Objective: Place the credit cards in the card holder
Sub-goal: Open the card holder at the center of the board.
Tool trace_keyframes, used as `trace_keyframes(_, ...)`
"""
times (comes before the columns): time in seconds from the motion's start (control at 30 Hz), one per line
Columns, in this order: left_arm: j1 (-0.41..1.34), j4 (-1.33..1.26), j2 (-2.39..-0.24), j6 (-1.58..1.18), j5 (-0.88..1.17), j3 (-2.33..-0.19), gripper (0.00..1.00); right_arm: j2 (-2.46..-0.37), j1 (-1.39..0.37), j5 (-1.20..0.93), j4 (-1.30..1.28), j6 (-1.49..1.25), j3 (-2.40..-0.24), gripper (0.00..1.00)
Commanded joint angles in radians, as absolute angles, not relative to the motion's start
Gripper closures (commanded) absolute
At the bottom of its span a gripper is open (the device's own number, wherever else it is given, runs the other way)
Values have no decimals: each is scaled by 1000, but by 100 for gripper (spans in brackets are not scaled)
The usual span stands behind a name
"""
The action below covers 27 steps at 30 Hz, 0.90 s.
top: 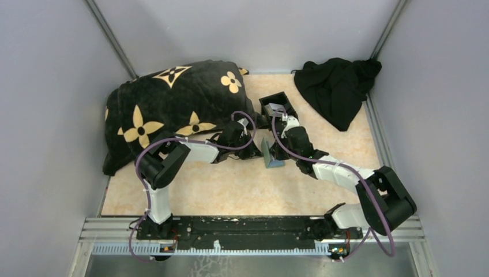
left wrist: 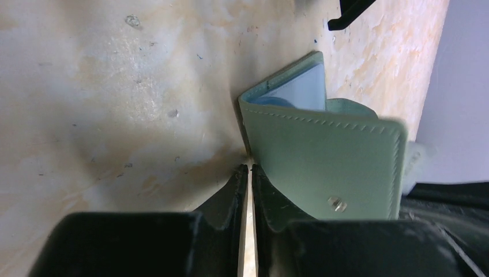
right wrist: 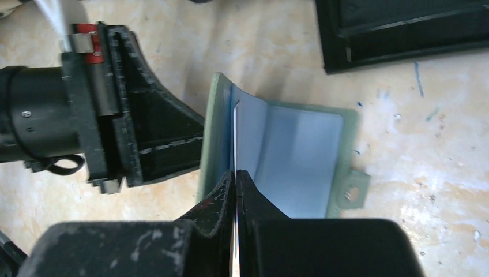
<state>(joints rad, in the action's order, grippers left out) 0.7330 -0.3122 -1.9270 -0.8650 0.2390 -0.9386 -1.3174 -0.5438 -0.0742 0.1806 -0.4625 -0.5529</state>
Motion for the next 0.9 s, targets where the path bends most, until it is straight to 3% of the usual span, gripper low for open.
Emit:
trace_keyframes(0.0,735,-198,-1975,-829,224,-907,86,-1320,-623,-3,152,-399,-644,100)
trace_keyframes(0.63,733,-155,-1949,-788,203,-871,85,-1493,-739,43,141,-397,-708,100)
trace_keyframes(0.87,732,-104,-1896,-763,152,-826,85,-1498,-835,169,77,-376,-764,100)
